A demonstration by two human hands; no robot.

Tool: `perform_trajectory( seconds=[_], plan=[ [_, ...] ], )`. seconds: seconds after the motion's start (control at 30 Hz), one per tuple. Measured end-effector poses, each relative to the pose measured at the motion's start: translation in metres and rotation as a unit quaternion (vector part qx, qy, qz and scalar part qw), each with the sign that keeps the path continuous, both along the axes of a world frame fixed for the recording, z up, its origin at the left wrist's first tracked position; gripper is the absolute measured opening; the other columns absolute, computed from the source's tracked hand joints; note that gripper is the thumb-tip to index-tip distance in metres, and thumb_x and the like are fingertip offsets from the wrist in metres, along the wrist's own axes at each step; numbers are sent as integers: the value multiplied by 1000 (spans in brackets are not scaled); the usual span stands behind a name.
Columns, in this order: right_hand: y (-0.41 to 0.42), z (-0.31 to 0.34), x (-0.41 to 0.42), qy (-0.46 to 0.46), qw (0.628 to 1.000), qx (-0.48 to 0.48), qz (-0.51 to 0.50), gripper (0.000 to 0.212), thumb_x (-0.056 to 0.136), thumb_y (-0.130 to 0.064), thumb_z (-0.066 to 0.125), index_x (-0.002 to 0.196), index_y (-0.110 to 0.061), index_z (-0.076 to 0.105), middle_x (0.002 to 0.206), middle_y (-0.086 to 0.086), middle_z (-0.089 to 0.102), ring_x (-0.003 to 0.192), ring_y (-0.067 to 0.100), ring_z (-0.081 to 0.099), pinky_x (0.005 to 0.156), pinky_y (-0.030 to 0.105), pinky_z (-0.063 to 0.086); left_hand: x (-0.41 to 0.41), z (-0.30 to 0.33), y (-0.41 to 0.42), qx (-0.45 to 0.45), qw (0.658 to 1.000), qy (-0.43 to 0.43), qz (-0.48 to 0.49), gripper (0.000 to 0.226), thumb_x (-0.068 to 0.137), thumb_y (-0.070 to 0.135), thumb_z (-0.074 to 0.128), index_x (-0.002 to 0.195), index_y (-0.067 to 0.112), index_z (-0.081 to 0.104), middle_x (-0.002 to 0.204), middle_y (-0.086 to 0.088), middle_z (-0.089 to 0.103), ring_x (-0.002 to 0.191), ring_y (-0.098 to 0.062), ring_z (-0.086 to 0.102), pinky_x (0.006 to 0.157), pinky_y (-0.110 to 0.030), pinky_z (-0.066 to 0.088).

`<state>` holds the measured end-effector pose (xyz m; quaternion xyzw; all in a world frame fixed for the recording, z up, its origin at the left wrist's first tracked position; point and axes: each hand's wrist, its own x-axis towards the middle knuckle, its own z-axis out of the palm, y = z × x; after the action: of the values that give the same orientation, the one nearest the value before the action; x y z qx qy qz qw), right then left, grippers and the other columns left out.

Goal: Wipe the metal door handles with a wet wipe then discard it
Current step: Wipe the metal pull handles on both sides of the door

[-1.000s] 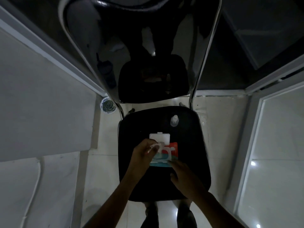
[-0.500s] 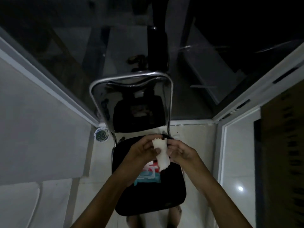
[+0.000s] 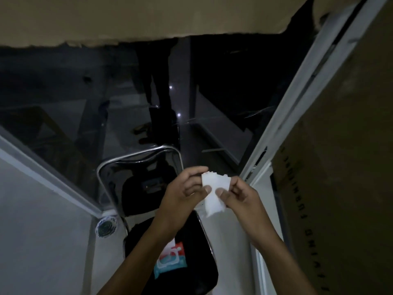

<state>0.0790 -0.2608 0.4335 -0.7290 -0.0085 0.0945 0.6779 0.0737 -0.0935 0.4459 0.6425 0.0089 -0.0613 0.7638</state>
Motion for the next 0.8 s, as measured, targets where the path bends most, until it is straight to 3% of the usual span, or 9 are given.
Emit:
perform_trajectory(
  seconds=[0.1,0.17,0.37,0.5,0.63,0.7,0.8],
  plan=[
    [-9,25,-11,-17,999,7,-46,7,93,-13,62,97,-9,64,98,18,66,95,35,64,86,52,52,0,20,-8,-90,993,32,-68,31,94,12,53,124,16,58,115,-8,71,107,-27,67,82,-31,55],
    [-14,39,-17,-28,997,2,-73,8,94,-15,61,94,-19,68,96,15,67,94,33,64,86,52,52,2,30,-12,-119,987,30,-106,31,95,10,49,125,10,58,119,-11,69,111,-28,65,83,-27,54],
    [-31,69,-37,-66,989,-18,-129,6,94,-13,61,91,-12,66,94,15,68,92,34,65,82,50,54,4,47,-33,-81,975,-6,-209,36,89,14,63,125,17,63,121,-9,68,106,-21,63,87,-30,52],
    [-43,85,-54,-110,976,-42,-185,6,94,-15,62,90,-13,66,88,15,66,82,32,62,70,38,50,4,60,-52,-53,967,-42,-247,29,87,14,63,115,16,67,114,-5,70,100,-15,64,83,-27,52],
    [-49,99,-72,-128,964,-42,-231,8,95,-16,59,94,-12,65,86,9,68,75,19,63,65,30,49,4,71,-66,-51,962,-57,-262,20,85,16,66,105,13,66,109,-8,71,106,-27,65,96,-42,51],
    [-52,105,-82,-136,956,-41,-257,10,97,-18,57,99,-11,63,91,5,70,83,19,68,68,33,53,3,78,-71,-58,957,-61,-276,14,84,18,67,99,15,67,105,-11,71,107,-32,65,98,-45,50],
    [-57,114,-96,-151,945,-48,-288,12,96,-18,56,102,-11,62,96,2,72,90,18,69,76,36,57,-1,90,-76,-75,948,-65,-303,7,82,22,70,87,24,67,96,-6,73,97,-23,68,88,-36,54]
  ],
)
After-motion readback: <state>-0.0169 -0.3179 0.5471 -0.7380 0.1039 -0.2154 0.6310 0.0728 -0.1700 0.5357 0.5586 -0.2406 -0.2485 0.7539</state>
